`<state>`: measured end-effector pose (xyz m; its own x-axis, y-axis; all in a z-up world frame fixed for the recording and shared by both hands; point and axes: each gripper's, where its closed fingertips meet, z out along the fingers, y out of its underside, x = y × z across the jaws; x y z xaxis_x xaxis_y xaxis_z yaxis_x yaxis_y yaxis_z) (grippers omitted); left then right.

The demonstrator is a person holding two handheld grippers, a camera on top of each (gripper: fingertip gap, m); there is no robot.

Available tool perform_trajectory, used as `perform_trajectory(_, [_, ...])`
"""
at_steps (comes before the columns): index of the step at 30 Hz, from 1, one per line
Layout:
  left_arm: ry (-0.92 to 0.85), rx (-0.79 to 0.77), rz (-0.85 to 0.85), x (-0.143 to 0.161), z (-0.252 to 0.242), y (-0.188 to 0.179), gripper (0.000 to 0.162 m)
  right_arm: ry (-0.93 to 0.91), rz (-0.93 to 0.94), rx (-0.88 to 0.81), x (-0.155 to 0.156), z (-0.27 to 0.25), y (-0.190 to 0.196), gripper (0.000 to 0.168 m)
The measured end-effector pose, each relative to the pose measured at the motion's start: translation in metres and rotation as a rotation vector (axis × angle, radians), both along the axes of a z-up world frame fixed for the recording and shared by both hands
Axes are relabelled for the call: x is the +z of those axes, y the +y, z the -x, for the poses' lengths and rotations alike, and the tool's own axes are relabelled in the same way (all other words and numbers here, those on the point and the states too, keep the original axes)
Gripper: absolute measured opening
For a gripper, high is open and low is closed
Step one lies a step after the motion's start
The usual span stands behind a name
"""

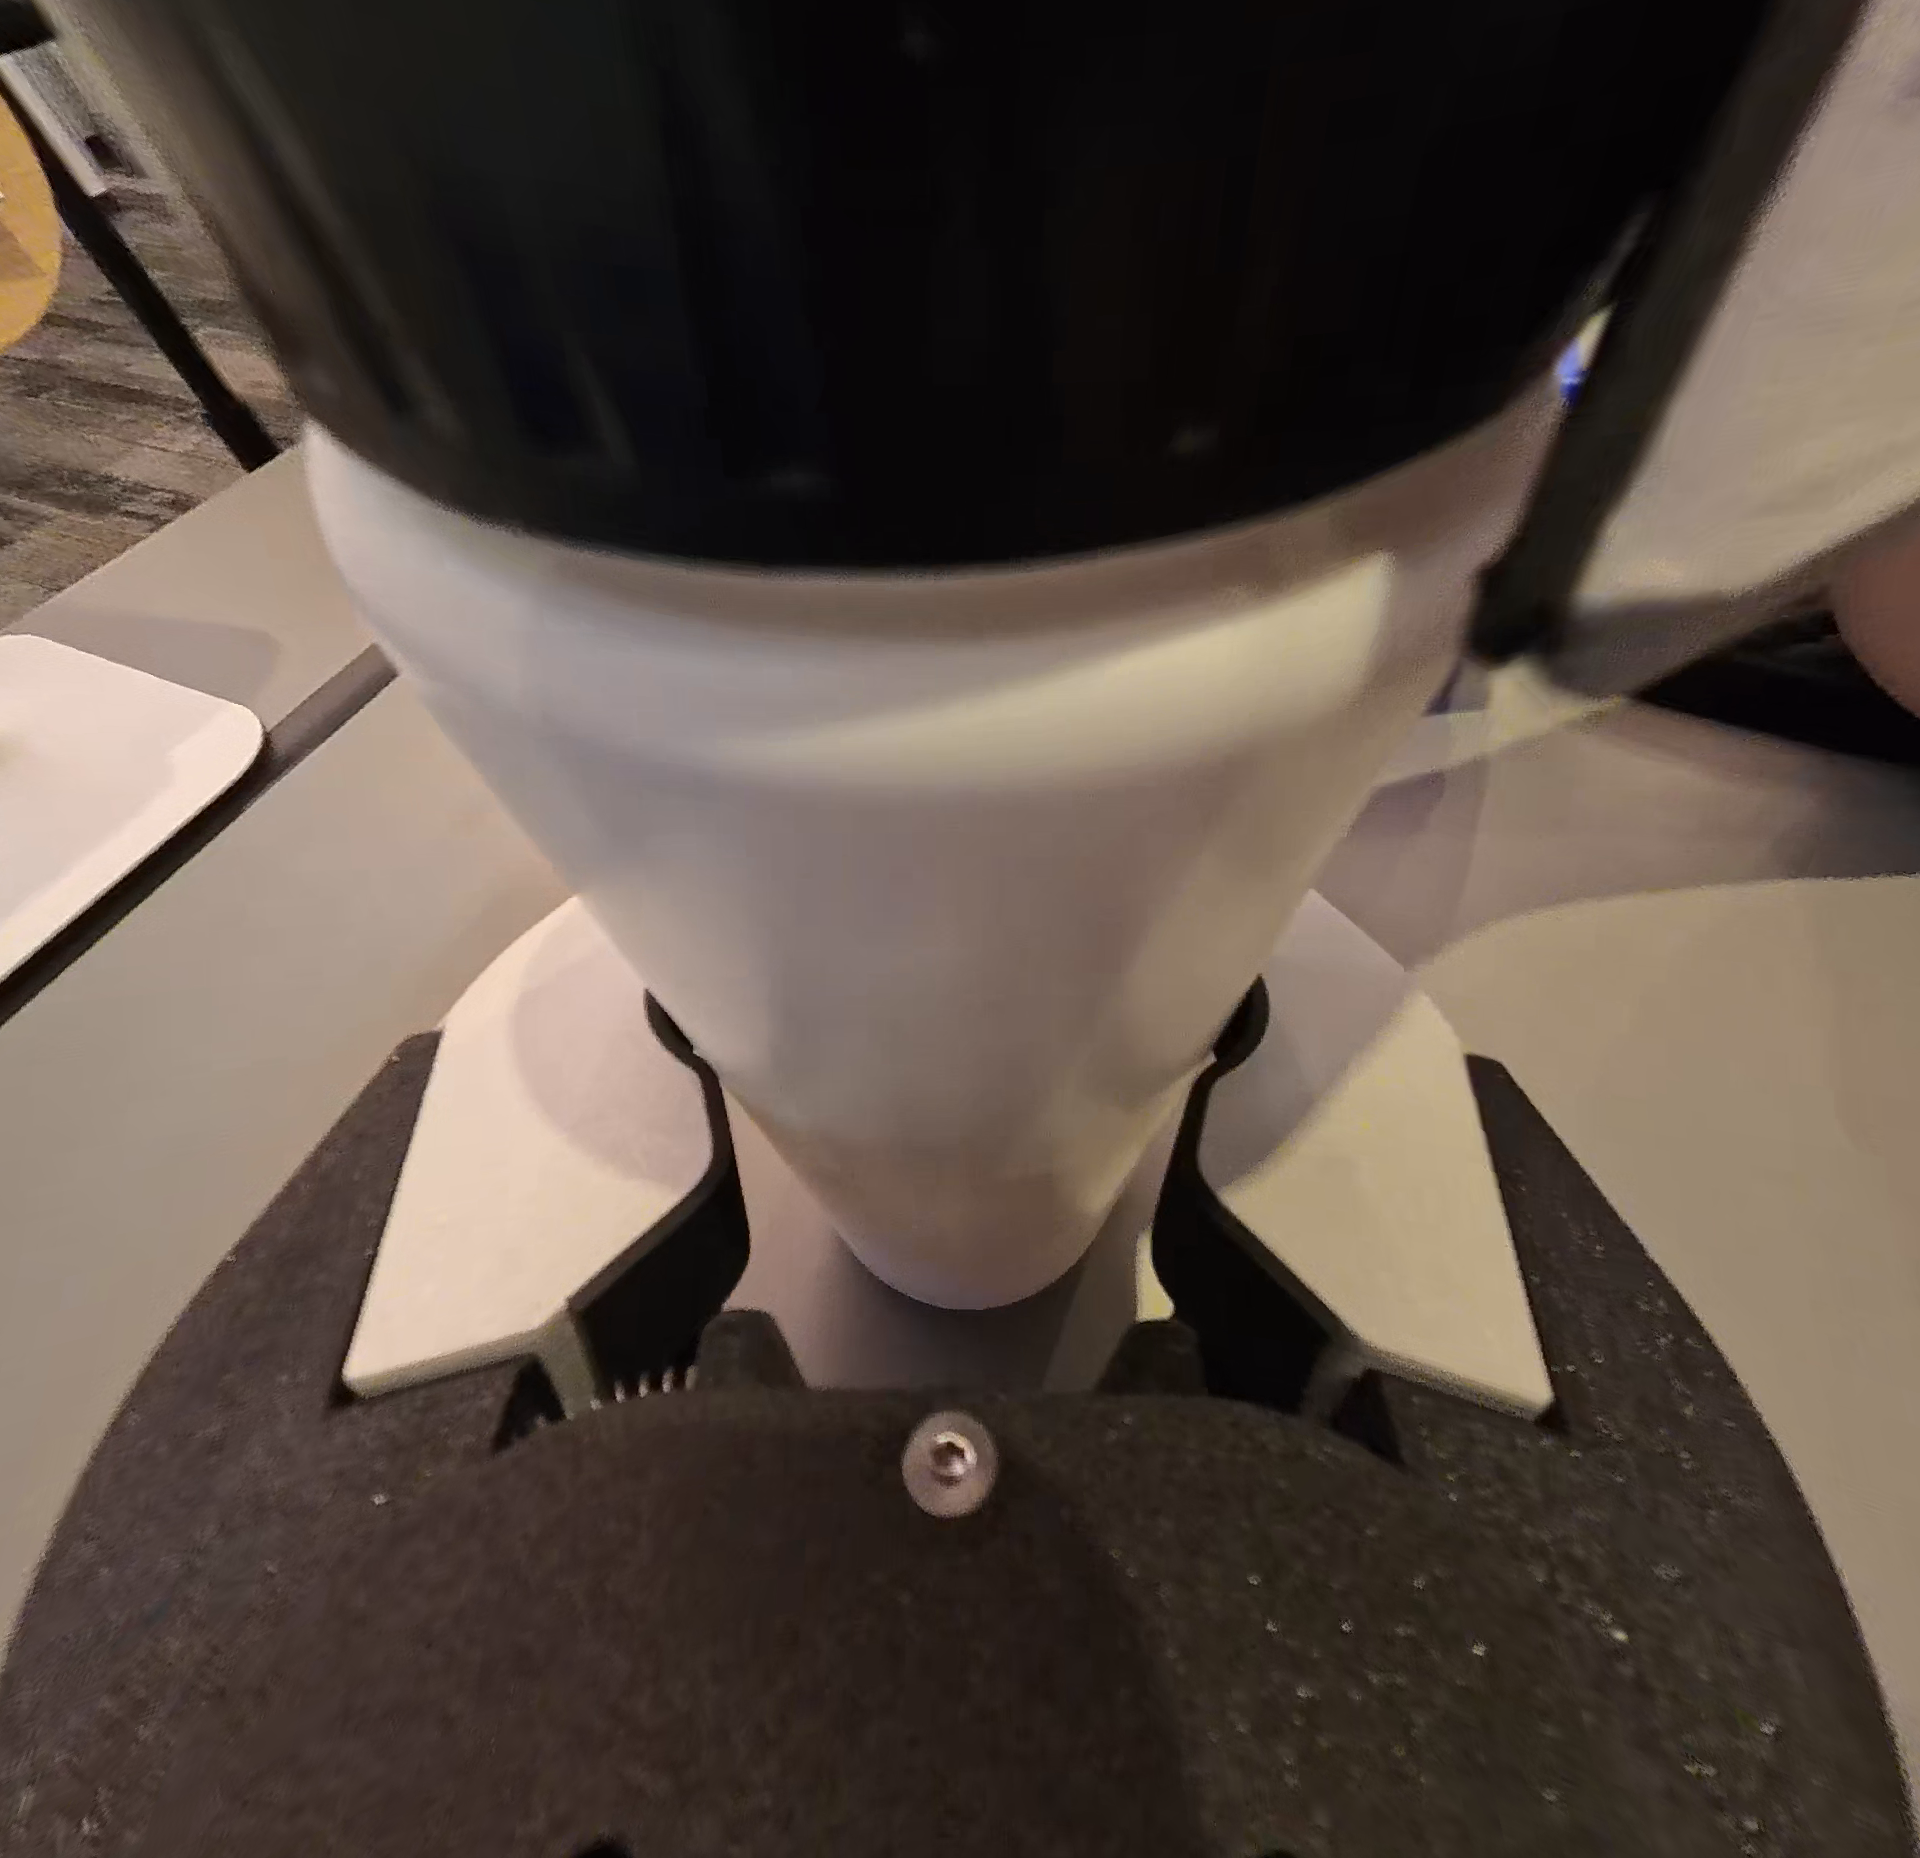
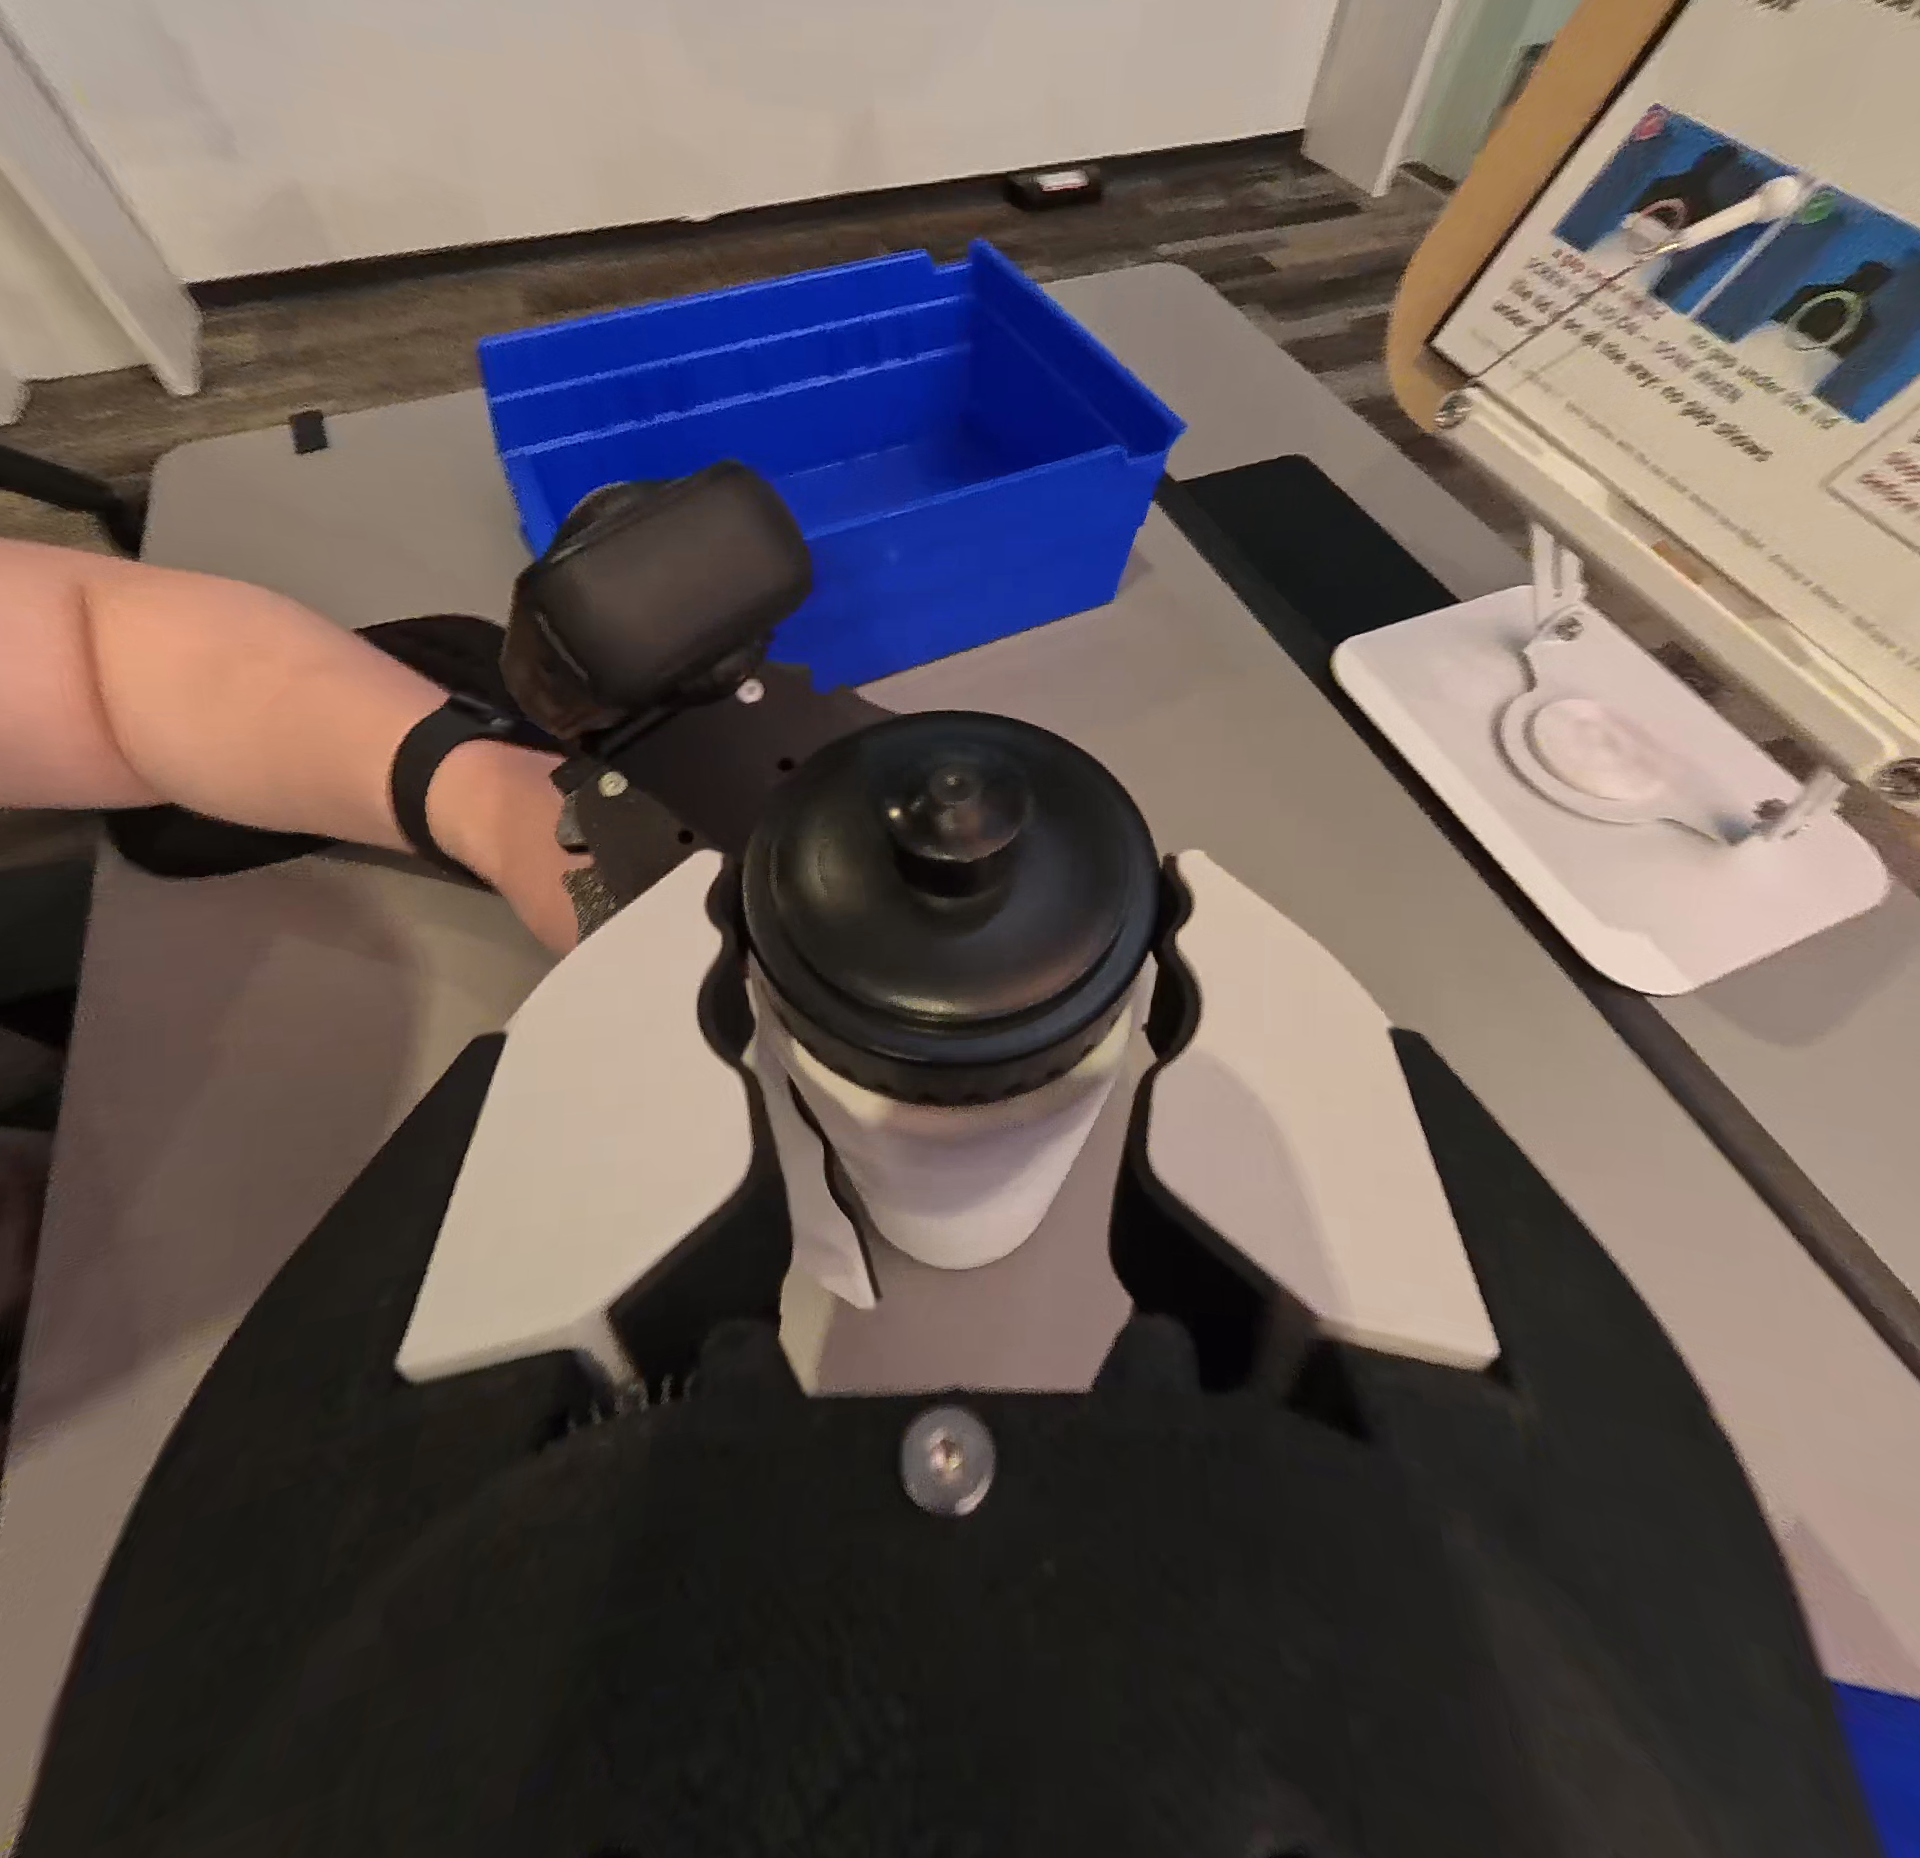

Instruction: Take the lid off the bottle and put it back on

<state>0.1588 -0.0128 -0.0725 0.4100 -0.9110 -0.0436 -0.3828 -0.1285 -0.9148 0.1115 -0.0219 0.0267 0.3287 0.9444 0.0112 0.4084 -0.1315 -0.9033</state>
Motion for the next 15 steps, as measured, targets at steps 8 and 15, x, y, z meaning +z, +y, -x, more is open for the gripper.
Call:
perform_trajectory(8, [-0.013,-0.314,-0.008,0.000,-0.025,-0.051,0.098,0.123,0.018,0.522,0.003,-0.018,-0.050,0.077])
perform_trajectory(15, [-0.009,-0.144,0.000,0.000,-0.013,-0.022,0.098,0.199,0.046,0.277,0.022,-0.009,-0.022,0.088])
